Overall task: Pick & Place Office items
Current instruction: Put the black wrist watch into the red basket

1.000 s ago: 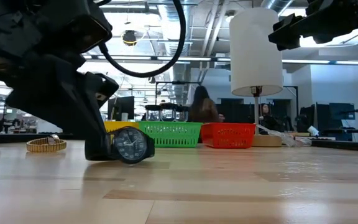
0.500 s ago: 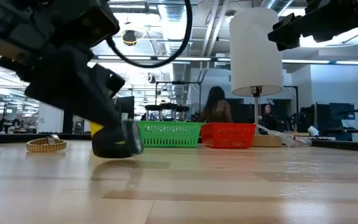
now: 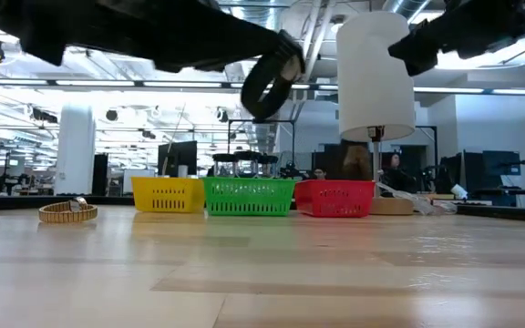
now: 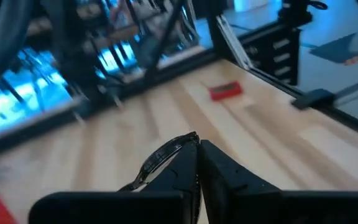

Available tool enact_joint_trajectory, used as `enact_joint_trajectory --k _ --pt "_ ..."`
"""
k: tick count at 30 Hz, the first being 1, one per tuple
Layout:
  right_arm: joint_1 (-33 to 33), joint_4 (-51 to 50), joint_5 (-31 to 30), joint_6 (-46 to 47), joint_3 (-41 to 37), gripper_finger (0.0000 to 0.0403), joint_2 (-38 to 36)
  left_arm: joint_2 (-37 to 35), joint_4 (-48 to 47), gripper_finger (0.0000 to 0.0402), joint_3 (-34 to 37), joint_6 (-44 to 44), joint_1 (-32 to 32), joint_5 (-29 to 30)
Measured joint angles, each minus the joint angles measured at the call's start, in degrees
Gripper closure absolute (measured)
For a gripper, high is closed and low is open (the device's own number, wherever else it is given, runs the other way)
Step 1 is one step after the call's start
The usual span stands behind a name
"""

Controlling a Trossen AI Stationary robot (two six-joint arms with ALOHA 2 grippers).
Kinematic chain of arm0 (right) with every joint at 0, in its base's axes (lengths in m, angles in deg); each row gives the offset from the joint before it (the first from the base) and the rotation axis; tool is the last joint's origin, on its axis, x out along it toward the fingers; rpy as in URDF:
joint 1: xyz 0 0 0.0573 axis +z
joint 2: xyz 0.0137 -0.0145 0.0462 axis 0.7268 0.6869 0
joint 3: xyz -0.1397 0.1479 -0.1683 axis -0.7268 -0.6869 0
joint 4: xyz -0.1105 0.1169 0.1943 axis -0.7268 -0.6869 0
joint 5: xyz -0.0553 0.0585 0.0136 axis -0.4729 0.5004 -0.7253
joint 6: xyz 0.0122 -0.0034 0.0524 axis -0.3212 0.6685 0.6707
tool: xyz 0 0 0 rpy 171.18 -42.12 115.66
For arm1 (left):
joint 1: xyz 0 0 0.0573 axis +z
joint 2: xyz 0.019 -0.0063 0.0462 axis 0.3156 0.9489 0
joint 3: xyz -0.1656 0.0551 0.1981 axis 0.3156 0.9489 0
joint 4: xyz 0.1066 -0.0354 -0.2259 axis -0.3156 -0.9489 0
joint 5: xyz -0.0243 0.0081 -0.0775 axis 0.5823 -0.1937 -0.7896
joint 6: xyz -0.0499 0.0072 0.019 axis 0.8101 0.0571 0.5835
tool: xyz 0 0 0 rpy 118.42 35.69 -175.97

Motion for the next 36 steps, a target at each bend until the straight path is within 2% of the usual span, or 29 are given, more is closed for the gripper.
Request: enact_joint_trajectory --k 7,12,15,17,30,36 --pt "0.0 10.2 0.0 -3.0 0.1 0.0201 5.7 -2.5 1.0 0.0396 0.0 -2.3 5.5 -0.5" --pt "0.0 17.7 0.0 -6.0 0.0 0.0201 13.2 -5.2 1.7 0.0396 -0.9 -0.7 8.3 -8.4" --pt "-0.1 23.2 0.0 -6.8 0.7 0.0201 17.3 -7.2 2.1 0.0396 -1.1 0.0 8.5 -14.0" --pt "-0.3 24.8 0.0 -7.4 1.9 0.0201 19.6 -7.9 1.9 0.0396 -1.1 0.1 8.0 -15.6" --pt "0.6 25.0 0.1 -4.6 13.7 0.0201 37.8 -8.4 1.6 0.0396 -1.0 0.0 6.8 -16.0" --pt "0.5 23.4 0.1 -4.4 18.0 0.0201 41.3 -8.4 1.4 0.0396 -1.0 0.0 6.8 -15.8"
